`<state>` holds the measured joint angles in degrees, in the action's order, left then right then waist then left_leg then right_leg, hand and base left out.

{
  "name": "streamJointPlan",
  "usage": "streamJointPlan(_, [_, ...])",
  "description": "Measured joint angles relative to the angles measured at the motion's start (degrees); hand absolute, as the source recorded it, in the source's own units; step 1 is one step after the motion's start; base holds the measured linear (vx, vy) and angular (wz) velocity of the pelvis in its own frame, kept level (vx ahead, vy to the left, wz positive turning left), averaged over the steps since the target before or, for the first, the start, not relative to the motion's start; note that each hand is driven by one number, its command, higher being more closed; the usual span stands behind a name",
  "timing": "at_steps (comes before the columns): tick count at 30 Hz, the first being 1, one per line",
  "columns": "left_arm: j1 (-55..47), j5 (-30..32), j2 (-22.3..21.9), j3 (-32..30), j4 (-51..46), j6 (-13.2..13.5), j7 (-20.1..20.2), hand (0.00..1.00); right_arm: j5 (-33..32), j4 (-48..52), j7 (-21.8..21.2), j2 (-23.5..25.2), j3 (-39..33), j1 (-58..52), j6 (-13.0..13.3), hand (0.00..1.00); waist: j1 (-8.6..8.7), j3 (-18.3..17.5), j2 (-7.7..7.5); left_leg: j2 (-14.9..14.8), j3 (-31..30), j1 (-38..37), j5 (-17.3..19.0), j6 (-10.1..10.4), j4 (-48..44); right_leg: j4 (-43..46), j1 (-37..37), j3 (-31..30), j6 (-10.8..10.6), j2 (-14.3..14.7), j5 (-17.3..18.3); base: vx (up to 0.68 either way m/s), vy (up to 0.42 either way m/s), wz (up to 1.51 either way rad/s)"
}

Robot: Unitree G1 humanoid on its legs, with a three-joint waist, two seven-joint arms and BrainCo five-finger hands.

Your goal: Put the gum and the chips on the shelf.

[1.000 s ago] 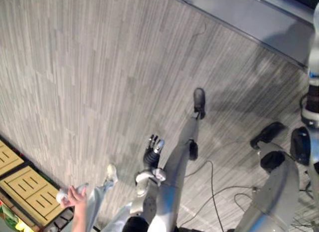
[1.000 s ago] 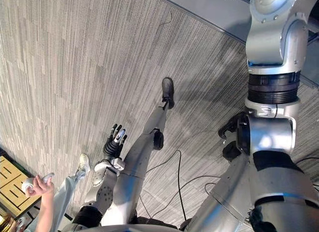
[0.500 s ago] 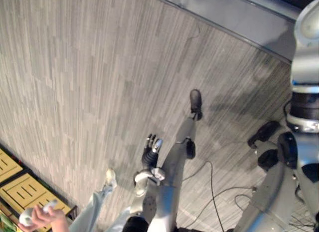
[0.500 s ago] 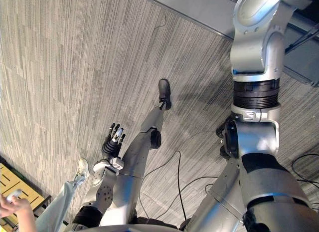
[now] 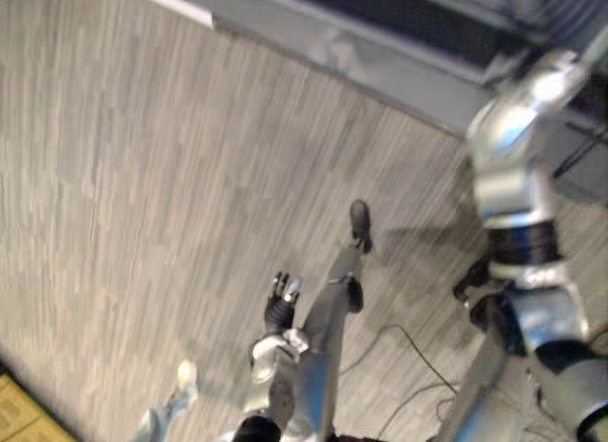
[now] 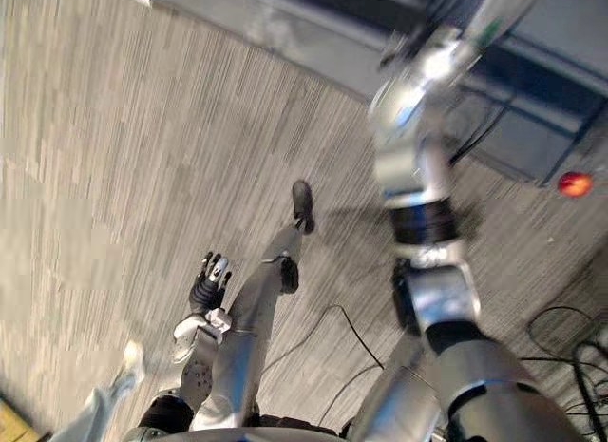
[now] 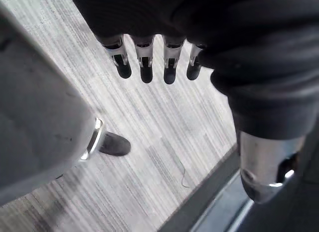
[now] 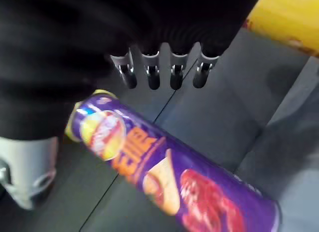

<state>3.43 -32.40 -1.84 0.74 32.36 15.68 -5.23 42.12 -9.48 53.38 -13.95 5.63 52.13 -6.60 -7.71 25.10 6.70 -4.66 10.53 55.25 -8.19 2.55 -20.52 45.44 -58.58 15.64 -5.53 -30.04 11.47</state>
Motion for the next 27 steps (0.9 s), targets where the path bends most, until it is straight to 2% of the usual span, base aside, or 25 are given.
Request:
streamJointPlan(1, [0.3,0.3,0.0,-0.9,0.5,0.0,-0.2,0.0,0.0,0.0,-0.2,0.7,1.0,-3.0,0.7,0.0,0.01,-0.3,-0.44,-0.7,-1.4,0.1,2.4,-0.1,-3.9,-0.1,1.4,0.0,-0.3,0.0,-0.1,0.06,-0.058,-0.42])
streamJointPlan(2, [0.4,1.8,0.0,-2.4,1.9,0.0,-0.7,0.0,-0.4,0.1,-0.6,2.4,2.5,-8.7,2.1,0.0,-0.02,-0.9,-0.91,-2.2,-3.0,-1.1,6.2,1.8,-7.2,-0.3,4.2,0.3,-0.6,0.4,-0.2,0.04,-0.052,-0.36])
streamJointPlan(3, [0.9,2.6,0.0,-2.8,3.5,-0.2,-0.9,0.0,-1.0,0.3,-1.3,4.1,2.8,-13.0,3.5,0.0,0.39,-1.3,-1.31,-2.3,-2.9,-2.5,8.3,2.0,-7.7,-1.5,6.6,0.6,-1.0,0.6,-0.3,0.01,0.024,-0.25])
streamJointPlan(5, [1.1,4.4,0.5,-3.4,6.0,-0.4,-1.3,0.0,-3.2,0.2,-3.2,7.8,3.7,-22.0,6.7,0.0,0.9,-2.2,-3.46,-2.7,-1.1,-6.3,8.5,1.6,-5.0,-6.4,12.1,2.7,-2.4,0.8,-1.9,0.04,0.06,0.04])
streamJointPlan(6, [1.0,5.2,1.1,-3.6,7.6,-1.0,-1.5,0.0,-4.7,-0.5,-4.8,9.6,3.9,-27.9,8.7,0.0,1.06,-2.1,-4.39,-3.1,0.3,-10.3,8.4,1.6,-3.5,-9.3,17.1,3.8,-3.1,1.2,-2.6,0.12,0.011,0.13])
streamJointPlan(8, [0.3,6.5,1.6,-3.9,10.3,-1.4,-2.0,0.0,-7.6,-0.7,-6.8,12.6,3.8,-36.4,11.7,0.0,1.07,-2.6,-5.25,-3.1,0.6,-15.9,9.4,1.0,-3.6,-12.0,24.2,4.5,-3.3,1.9,-2.8,0.17,-0.025,-0.01])
streamJointPlan(9, [-0.8,6.8,2.3,-4.1,11.2,-1.4,-2.4,0.0,-10.0,-1.4,-7.9,14.0,3.7,-41.3,13.9,0.0,1.25,-3.6,-6.77,-3.3,1.4,-19.1,10.6,1.2,-3.7,-13.4,27.5,4.6,-3.5,2.3,-2.9,0.15,-0.047,-0.26])
streamJointPlan(10, [-1.4,7.0,2.7,-4.1,11.4,-1.4,-2.5,0.0,-11.1,-2.2,-8.3,14.4,3.6,-43.4,15.0,0.0,1.44,-4.4,-7.49,-3.6,1.6,-20.4,11.2,1.3,-3.8,-14.3,29.0,4.6,-3.5,2.6,-2.9,0.14,-0.073,-0.35])
streamJointPlan(12, [-2.7,9.8,4.4,-3.9,13.8,-1.7,-2.7,0.0,-15.5,-5.1,-10.9,15.0,1.4,-50.4,17.6,0.0,3.0,-7.5,-9.48,-5.1,1.6,-24.3,12.6,2.0,-3.8,-17.8,34.5,6.2,-3.6,4.4,-3.4,0.14,-0.088,-0.25])
streamJointPlan(13, [-2.9,10.5,4.8,-3.9,14.3,-1.8,-2.7,0.0,-16.5,-5.6,-11.7,15.0,0.9,-52.2,18.0,0.0,3.24,-8.2,-10.08,-5.4,1.7,-25.2,12.9,2.2,-3.8,-18.4,35.6,6.3,-3.7,4.9,-3.4,0.16,-0.104,-0.23])
streamJointPlan(15, [-3.1,11.3,6.2,-3.9,16.8,-2.1,-2.7,0.0,-21.2,-11.0,-16.5,14.8,-1.6,-57.0,20.5,0.0,4.46,-9.5,-11.72,-6.9,2.3,-29.8,14.1,3.2,-3.5,-20.7,40.1,6.5,-3.7,6.6,-3.5,0.14,-0.114,-0.3])
streamJointPlan(16, [-3.2,11.3,6.5,-4.0,17.8,-2.1,-2.7,0.0,-22.8,-13.2,-18.2,14.5,-2.5,-58.1,21.0,0.0,4.8,-10.1,-11.92,-7.2,2.5,-30.8,14.2,3.3,-3.3,-21.4,41.1,6.4,-3.9,7.1,-3.5,0.12,-0.101,-0.28])
streamJointPlan(17, [-3.8,11.7,6.6,-4.7,19.9,-2.4,-2.4,0.0,-26.0,-17.8,-22.7,14.2,-3.9,-60.3,21.6,0.0,5.88,-12.2,-11.92,-7.6,2.7,-32.1,14.1,3.2,-2.5,-23.3,42.6,6.4,-4.4,8.1,-3.9,0.14,-0.09,-0.29])
streamJointPlan(18, [-4.2,13.1,6.7,-5.8,22.0,-2.7,-2.1,0.0,-29.1,-23.8,-27.1,13.8,-5.8,-61.7,21.9,0.0,6.27,-13.9,-11.78,-8.0,3.1,-33.6,14.0,3.4,-1.4,-25.6,43.9,6.3,-4.9,9.3,-4.8,0.19,-0.096,-0.28])
streamJointPlan(19, [-4.5,13.6,6.7,-6.4,22.9,-2.9,-1.8,0.0,-30.2,-27.2,-29.4,13.5,-6.9,-62.4,21.8,0.0,6.35,-14.6,-11.52,-8.0,3.2,-34.4,13.9,3.5,-0.7,-26.9,44.8,6.2,-5.1,9.9,-5.4,0.17,-0.065,-0.25])
streamJointPlan(21, [-6.3,16.0,6.6,-10.5,25.6,-4.5,-0.5,0.0,-36.2,-37.5,-37.8,13.7,-13.6,-63.5,20.5,0.0,7.01,-16.3,-10.91,-8.1,3.2,-38.3,13.4,4.2,2.1,-31.1,48.3,5.9,-5.3,11.6,-7.0,0.14,-0.051,-0.26])
streamJointPlan(23, [-8.2,17.4,6.5,-14.7,27.9,-5.7,0.6,0.0,-39.2,-43.7,-42.4,12.8,-19.5,-63.1,19.1,0.0,8.03,-17.8,-10.67,-8.1,3.0,-41.2,13.2,4.7,4.3,-33.8,51.1,5.7,-5.3,12.7,-7.8,0.17,-0.08,-0.2])
streamJointPlan(25, [-8.6,17.7,6.4,-18.9,29.7,-6.5,1.4,0.0,-42.7,-51.9,-46.2,12.3,-26.6,-63.3,17.6,0.0,7.97,-19.0,-10.57,-8.1,3.0,-44.2,12.8,5.3,6.4,-35.5,53.9,6.0,-5.3,13.2,-7.9,0.12,-0.06,-0.04])
streamJointPlan(27, [-10.2,18.1,6.0,-23.2,31.0,-7.5,2.6,0.0,-47.1,-59.0,-49.7,12.3,-36.3,-63.4,14.7,0.0,7.94,-20.5,-10.39,-8.0,2.9,-47.2,12.5,5.8,8.6,-36.9,56.4,6.2,-5.3,13.7,-7.9,0.07,-0.033,-0.03])
